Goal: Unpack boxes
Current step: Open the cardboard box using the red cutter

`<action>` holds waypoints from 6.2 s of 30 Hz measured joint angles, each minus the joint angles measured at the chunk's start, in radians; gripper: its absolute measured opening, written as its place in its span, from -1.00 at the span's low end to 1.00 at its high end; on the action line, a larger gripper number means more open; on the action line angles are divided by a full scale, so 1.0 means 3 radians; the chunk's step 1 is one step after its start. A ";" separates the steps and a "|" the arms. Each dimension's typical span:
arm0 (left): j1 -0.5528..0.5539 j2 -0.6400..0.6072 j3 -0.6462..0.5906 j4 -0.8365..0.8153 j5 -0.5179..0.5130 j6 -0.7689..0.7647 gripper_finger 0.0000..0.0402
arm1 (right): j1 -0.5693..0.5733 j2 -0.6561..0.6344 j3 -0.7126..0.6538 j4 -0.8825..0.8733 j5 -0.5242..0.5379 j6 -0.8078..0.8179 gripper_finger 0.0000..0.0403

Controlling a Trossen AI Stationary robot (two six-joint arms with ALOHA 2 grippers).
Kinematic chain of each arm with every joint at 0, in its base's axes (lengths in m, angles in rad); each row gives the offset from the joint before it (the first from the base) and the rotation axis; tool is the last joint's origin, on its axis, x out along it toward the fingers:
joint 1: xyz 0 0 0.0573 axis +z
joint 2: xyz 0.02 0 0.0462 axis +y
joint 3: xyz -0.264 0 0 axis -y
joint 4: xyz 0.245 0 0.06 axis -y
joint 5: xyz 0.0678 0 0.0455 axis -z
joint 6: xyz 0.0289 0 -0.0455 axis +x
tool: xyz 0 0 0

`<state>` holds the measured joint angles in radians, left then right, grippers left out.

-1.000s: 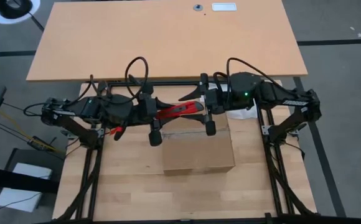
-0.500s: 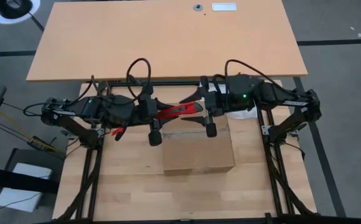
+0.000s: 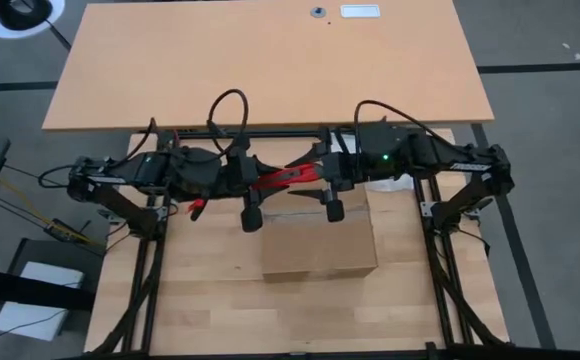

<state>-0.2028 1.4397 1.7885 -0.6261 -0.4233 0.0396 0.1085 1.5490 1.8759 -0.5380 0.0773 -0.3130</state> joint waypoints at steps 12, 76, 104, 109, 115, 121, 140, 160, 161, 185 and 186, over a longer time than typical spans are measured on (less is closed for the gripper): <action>0.0001 0.0020 0.0004 -0.0130 0.0117 -0.0070 -0.35 | -0.0014 0.0011 0.0002 0.0014 0.0022 -0.0152 0.18; 0.0630 0.0628 -0.1119 -0.0811 0.1101 -0.0010 -0.02 | -0.0617 -0.2166 -0.1709 -0.1000 0.0193 0.1266 -0.32; -0.0099 -0.0311 -0.1111 -0.1650 0.1174 -0.0847 -0.13 | 0.0450 -0.2258 -0.3835 0.0885 0.0140 0.1942 -0.32; -0.0495 -0.0058 -0.1119 -0.1660 0.1011 -0.0824 -0.13 | 0.0625 -0.2206 -0.3835 0.1001 0.0741 0.1957 -0.32; -0.0708 0.0203 -0.1119 -0.1628 0.0789 -0.0554 -0.13 | 0.0781 -0.2092 -0.3835 0.0998 0.1103 0.2190 -0.32; -0.0730 0.0316 -0.1119 -0.1619 0.0764 -0.0410 -0.13 | 0.0904 -0.1962 -0.3835 0.1030 0.1478 0.2449 -0.32; -0.0680 0.0642 -0.1040 -0.0660 0.0518 -0.0422 -0.13 | 0.1015 -0.2044 -0.3803 0.0914 0.1697 0.2612 -0.31; -0.0914 0.0755 -0.0742 -0.0995 0.0483 -0.1021 -0.13 | 0.0885 -0.2038 -0.3803 0.0731 0.1671 0.2229 -0.31; -0.0919 0.0786 -0.0743 -0.0997 0.0481 -0.1020 -0.13 | 0.0876 -0.2012 -0.3803 0.0736 0.1672 0.2229 -0.31; -0.0908 0.1121 -0.0746 -0.0781 -0.0182 -0.0934 -0.13 | 0.0863 -0.1678 -0.3800 0.1026 0.1670 0.2083 -0.30; -0.0900 0.1121 -0.0747 -0.0750 -0.0183 -0.0933 -0.13 | 0.0863 -0.1677 -0.3800 0.1017 0.1673 0.2082 -0.30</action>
<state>-0.4728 1.7760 1.5646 -0.8512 -0.4782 -0.2403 0.3676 1.0458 0.7358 -0.2328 0.5792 0.3115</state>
